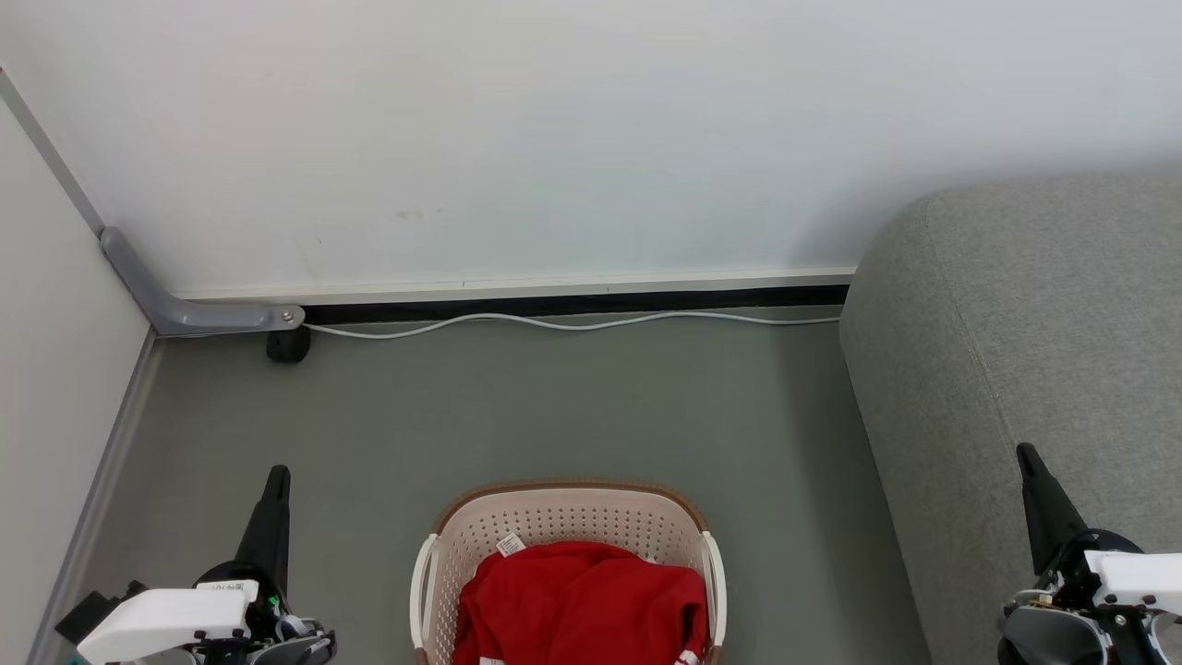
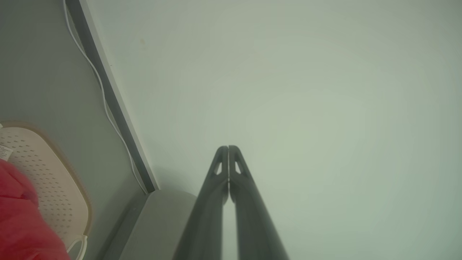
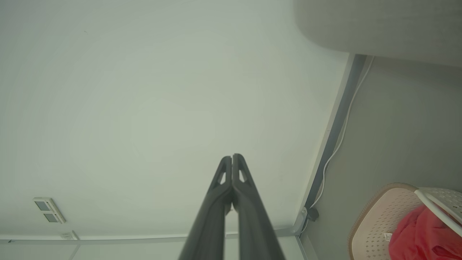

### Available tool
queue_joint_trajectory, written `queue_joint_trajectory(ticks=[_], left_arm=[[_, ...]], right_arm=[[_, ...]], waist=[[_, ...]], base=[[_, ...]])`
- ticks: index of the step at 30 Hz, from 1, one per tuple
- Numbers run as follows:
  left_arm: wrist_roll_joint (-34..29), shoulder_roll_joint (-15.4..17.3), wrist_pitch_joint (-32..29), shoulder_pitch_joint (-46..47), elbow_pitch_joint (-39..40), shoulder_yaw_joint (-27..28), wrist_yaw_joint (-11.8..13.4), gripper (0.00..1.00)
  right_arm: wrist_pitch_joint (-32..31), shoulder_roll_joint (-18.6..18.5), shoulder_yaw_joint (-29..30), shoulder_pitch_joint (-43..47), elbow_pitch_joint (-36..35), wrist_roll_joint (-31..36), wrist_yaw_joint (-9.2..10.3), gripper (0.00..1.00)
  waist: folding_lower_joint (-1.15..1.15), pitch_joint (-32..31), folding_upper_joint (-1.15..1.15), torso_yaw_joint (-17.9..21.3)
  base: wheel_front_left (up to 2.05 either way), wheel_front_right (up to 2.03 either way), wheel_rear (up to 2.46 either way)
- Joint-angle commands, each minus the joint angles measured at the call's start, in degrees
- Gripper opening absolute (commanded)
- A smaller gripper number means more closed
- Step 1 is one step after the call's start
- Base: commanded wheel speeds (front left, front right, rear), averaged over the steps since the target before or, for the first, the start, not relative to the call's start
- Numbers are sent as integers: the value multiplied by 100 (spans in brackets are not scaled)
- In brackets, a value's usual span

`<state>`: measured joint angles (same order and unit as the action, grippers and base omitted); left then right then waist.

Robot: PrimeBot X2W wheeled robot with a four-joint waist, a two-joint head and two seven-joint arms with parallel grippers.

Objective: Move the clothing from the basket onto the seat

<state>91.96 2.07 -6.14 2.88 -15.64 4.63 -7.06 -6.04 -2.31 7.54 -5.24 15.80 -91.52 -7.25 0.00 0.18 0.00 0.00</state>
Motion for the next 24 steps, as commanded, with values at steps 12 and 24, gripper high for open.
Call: queue_joint_trajectory(ticks=[12,24], left_arm=[[22,81,-33,331,161,187,-43,0],[22,81,-33,331,161,187,-43,0]], right_arm=[[-43,-56,-104,-94,-178,-66,-24,0],[-43,-56,-104,-94,-178,-66,-24,0]], waist=[[0,0,0,0],[0,0,0,0]], base=[[0,0,0],[0,0,0]])
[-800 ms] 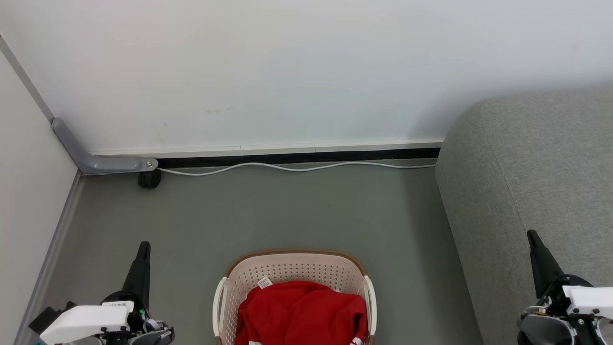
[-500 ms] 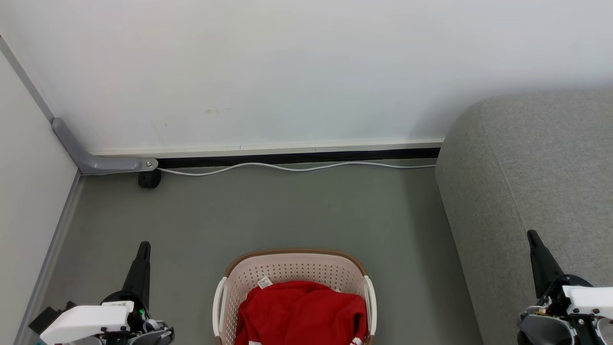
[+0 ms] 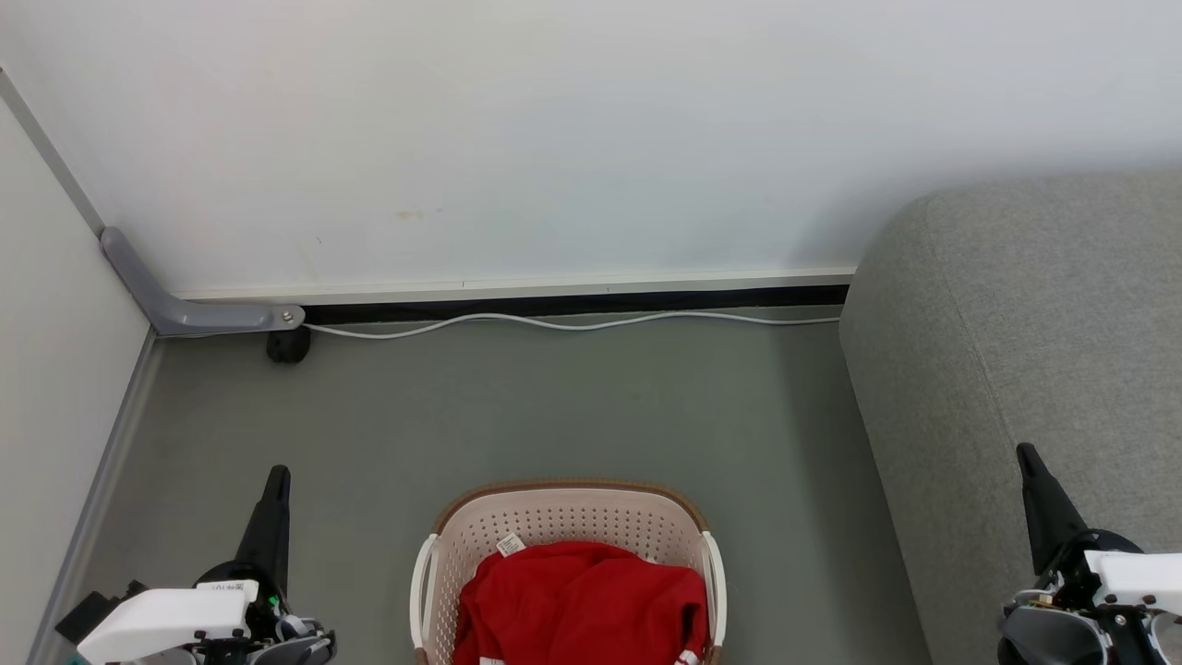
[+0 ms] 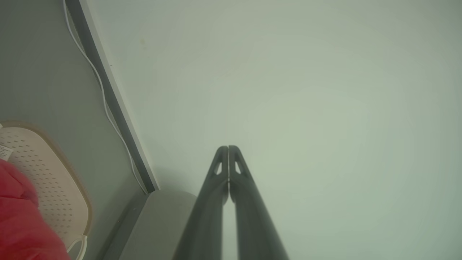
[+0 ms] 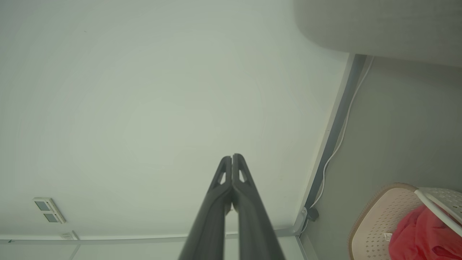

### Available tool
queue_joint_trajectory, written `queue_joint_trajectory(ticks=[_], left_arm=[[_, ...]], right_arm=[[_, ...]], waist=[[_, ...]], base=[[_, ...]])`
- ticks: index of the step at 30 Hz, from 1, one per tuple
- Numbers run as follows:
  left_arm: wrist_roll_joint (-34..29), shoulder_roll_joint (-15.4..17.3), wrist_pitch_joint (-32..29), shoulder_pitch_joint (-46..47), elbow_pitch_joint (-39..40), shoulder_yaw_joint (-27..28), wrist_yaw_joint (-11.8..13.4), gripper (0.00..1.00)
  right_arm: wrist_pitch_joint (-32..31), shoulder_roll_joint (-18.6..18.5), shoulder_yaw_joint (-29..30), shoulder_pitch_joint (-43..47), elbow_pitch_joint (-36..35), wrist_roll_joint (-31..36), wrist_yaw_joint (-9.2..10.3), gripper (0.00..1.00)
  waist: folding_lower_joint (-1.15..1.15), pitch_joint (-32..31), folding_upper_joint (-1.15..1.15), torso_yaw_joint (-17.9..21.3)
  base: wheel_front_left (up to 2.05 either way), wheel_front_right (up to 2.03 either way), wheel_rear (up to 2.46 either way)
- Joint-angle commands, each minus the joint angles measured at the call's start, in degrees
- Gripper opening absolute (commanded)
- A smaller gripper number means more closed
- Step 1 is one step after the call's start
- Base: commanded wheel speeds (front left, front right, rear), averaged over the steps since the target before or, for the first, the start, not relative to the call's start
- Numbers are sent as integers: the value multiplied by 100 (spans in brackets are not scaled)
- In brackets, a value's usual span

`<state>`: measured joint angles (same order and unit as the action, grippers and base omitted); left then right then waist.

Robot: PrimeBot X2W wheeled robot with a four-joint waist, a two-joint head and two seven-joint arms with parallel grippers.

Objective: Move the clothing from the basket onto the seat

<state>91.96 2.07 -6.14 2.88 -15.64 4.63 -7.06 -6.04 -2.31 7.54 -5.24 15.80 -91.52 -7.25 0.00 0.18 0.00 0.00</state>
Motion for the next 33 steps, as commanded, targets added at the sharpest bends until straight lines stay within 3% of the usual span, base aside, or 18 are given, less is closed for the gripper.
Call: queue_joint_trajectory(ticks=[1,33], left_arm=[[22,81,-33,331,161,187,-43,0],[23,81,-33,331,161,187,-43,0]], right_arm=[[-43,-56,-104,-94,-178,-66,-24,0],[-43,-56,-104,-94,-178,-66,-24,0]], waist=[[0,0,0,0],[0,0,0,0]], base=[[0,0,0],[0,0,0]])
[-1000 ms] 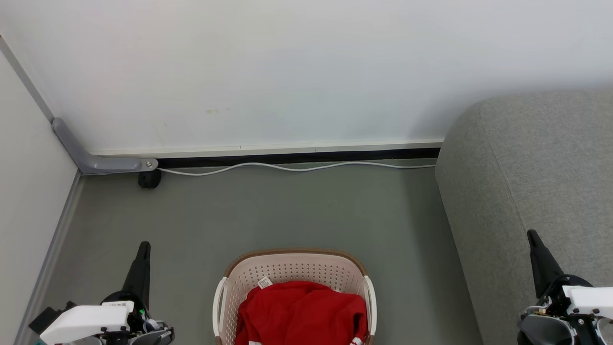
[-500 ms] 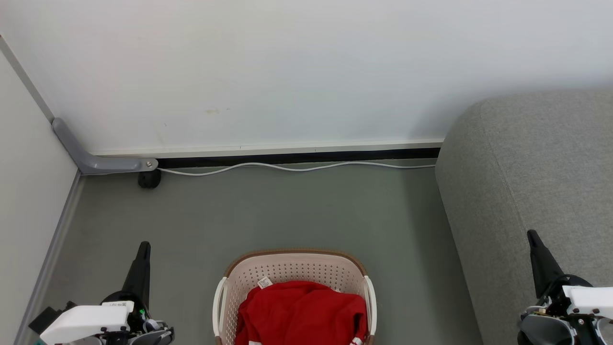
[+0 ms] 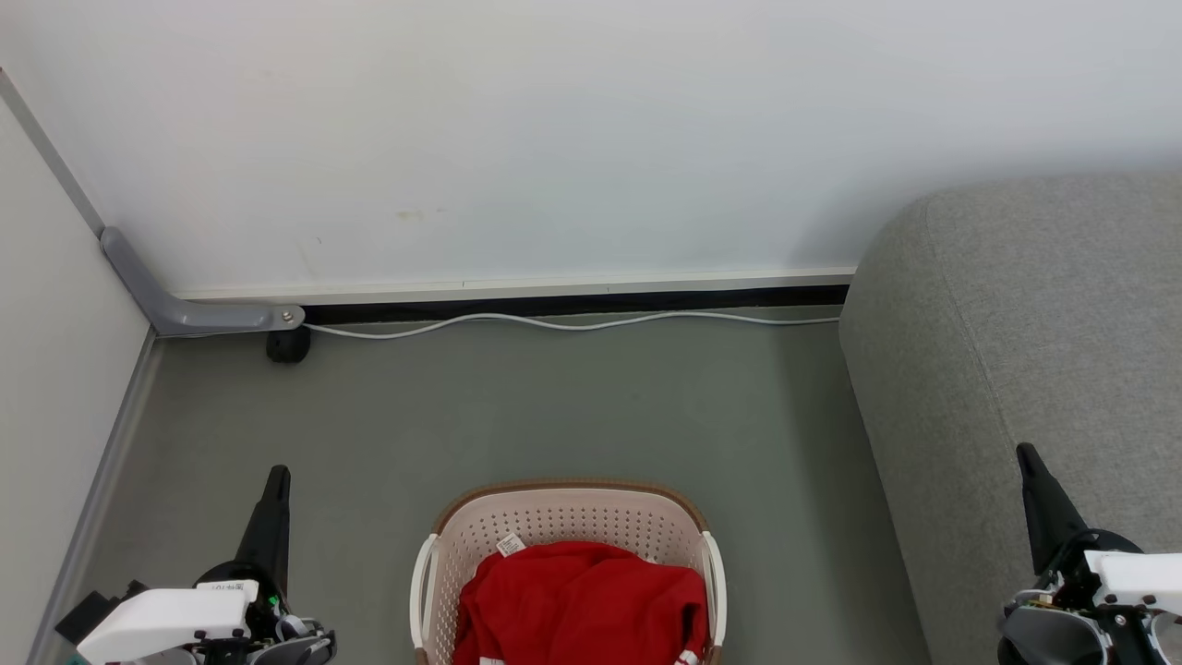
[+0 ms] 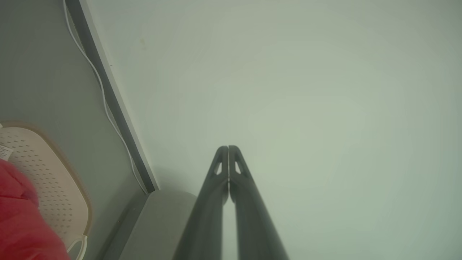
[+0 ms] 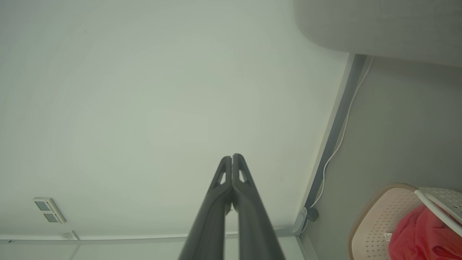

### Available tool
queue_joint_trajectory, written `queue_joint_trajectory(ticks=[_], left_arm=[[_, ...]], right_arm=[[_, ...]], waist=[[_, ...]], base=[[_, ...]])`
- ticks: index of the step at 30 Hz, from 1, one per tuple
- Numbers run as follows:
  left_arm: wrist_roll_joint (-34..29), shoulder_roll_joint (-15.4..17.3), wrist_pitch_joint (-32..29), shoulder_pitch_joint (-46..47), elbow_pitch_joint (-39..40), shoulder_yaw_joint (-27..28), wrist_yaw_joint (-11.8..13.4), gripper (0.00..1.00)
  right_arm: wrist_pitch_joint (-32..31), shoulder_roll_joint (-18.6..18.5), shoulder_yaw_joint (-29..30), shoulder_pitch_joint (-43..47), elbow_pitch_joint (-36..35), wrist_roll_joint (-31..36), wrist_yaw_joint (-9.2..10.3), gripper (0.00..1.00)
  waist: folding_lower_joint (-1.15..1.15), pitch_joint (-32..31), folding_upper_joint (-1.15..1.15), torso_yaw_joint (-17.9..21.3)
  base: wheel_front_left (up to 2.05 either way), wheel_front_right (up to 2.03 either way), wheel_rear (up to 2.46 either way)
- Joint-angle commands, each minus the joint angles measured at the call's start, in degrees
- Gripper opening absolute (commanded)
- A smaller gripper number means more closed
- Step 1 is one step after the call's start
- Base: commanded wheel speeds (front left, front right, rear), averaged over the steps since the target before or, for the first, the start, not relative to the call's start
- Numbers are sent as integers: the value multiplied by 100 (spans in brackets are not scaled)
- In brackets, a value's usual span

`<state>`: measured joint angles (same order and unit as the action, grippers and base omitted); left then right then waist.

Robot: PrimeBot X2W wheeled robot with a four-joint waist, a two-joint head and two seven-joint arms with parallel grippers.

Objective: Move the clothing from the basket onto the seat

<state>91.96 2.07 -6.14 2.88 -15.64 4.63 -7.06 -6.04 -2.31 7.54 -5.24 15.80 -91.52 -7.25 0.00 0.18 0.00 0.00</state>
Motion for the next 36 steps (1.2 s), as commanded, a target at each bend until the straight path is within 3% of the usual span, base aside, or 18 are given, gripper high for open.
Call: queue_joint_trajectory(ticks=[1,36], left_arm=[[23,81,-33,331,161,187,-43,0],[23,81,-33,331,161,187,-43,0]], right_arm=[[-43,-56,-104,-94,-178,-66,-24,0],[-43,-56,-104,-94,-178,-66,-24,0]], waist=[[0,0,0,0],[0,0,0,0]], base=[[0,0,0],[0,0,0]])
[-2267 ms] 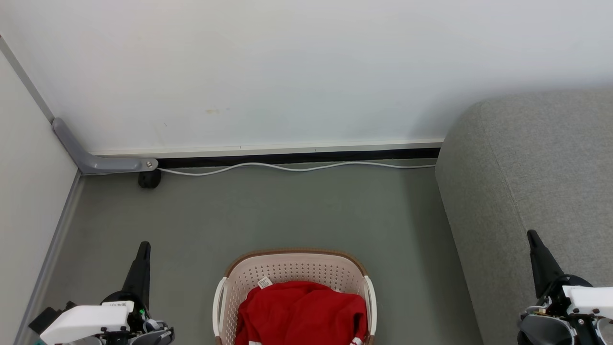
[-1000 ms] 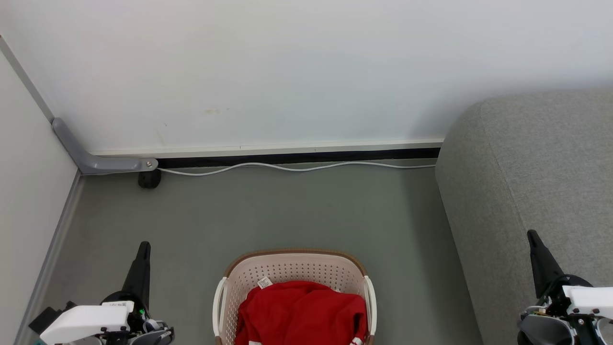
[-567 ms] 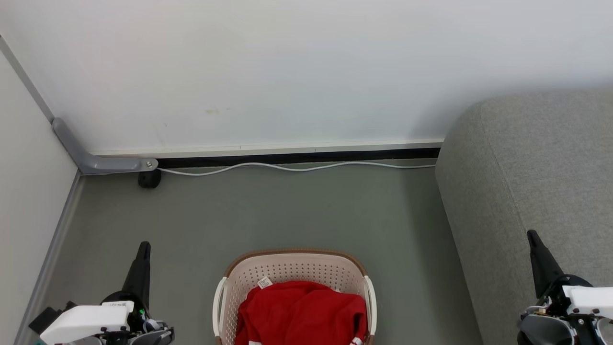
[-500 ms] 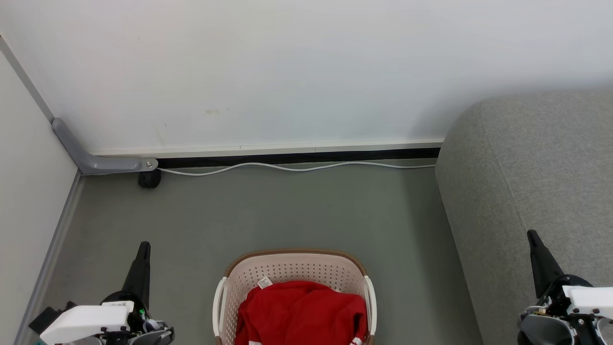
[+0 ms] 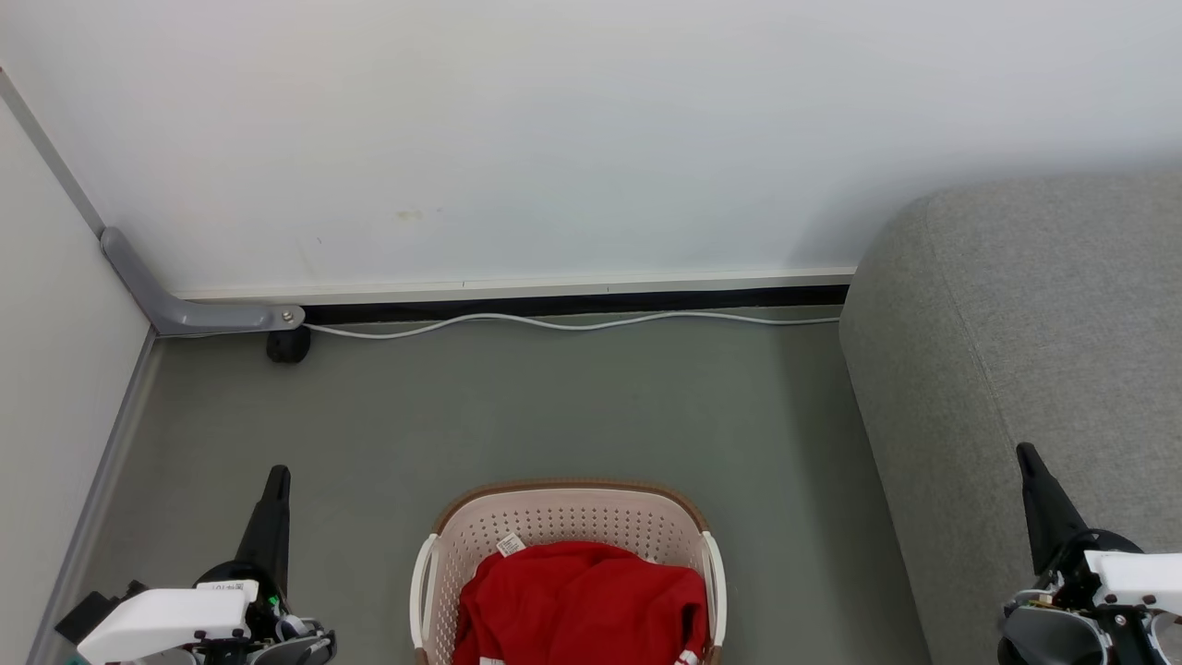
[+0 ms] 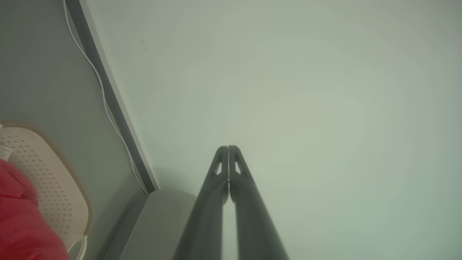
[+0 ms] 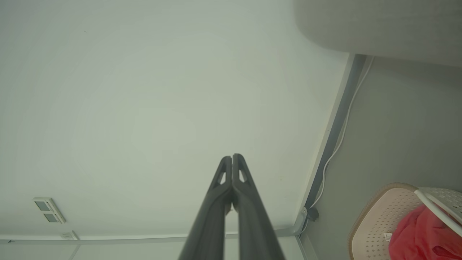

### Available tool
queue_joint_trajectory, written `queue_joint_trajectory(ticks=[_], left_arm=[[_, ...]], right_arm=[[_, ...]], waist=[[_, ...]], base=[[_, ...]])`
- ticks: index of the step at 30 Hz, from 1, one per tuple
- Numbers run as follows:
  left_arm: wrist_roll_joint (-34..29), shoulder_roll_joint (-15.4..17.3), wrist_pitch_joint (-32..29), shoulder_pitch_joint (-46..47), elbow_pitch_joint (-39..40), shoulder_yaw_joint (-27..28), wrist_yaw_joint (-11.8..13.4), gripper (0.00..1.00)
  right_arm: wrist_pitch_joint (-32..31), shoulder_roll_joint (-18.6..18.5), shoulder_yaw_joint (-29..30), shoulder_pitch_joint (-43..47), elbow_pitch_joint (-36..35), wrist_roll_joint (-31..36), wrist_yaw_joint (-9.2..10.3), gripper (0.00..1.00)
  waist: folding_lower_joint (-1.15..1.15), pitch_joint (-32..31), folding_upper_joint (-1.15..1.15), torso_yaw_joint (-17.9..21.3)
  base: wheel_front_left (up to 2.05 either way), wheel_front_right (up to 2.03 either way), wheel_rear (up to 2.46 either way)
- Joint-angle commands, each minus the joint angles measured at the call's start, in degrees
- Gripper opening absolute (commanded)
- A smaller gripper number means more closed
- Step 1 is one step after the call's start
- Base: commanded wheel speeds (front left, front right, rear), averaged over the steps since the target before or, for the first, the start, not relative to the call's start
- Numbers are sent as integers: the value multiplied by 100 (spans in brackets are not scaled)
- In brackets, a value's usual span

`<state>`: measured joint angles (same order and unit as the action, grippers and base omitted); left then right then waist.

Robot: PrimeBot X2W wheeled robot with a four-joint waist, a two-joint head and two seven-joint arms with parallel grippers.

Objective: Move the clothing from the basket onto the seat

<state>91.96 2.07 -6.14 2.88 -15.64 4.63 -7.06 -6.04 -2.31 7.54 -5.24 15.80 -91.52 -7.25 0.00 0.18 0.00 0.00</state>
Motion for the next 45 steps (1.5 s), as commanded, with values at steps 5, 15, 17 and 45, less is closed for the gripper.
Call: queue_joint_trajectory(ticks=[5,15,17,45], left_arm=[[23,81,-33,331,161,187,-43,0],[23,81,-33,331,161,187,-43,0],[23,81,-33,331,161,187,-43,0],[23,81,-33,331,161,187,-43,0]], right_arm=[[-43,-56,-104,-94,-178,-66,-24,0],[-43,-56,-104,-94,-178,-66,-24,0],[-43,-56,-104,-94,-178,-66,-24,0],[-43,-56,-104,-94,-178,-66,-24,0]], waist=[[0,0,0,0],[0,0,0,0],[0,0,0,0],[0,0,0,0]], base=[[0,0,0],[0,0,0],[0,0,0],[0,0,0]])
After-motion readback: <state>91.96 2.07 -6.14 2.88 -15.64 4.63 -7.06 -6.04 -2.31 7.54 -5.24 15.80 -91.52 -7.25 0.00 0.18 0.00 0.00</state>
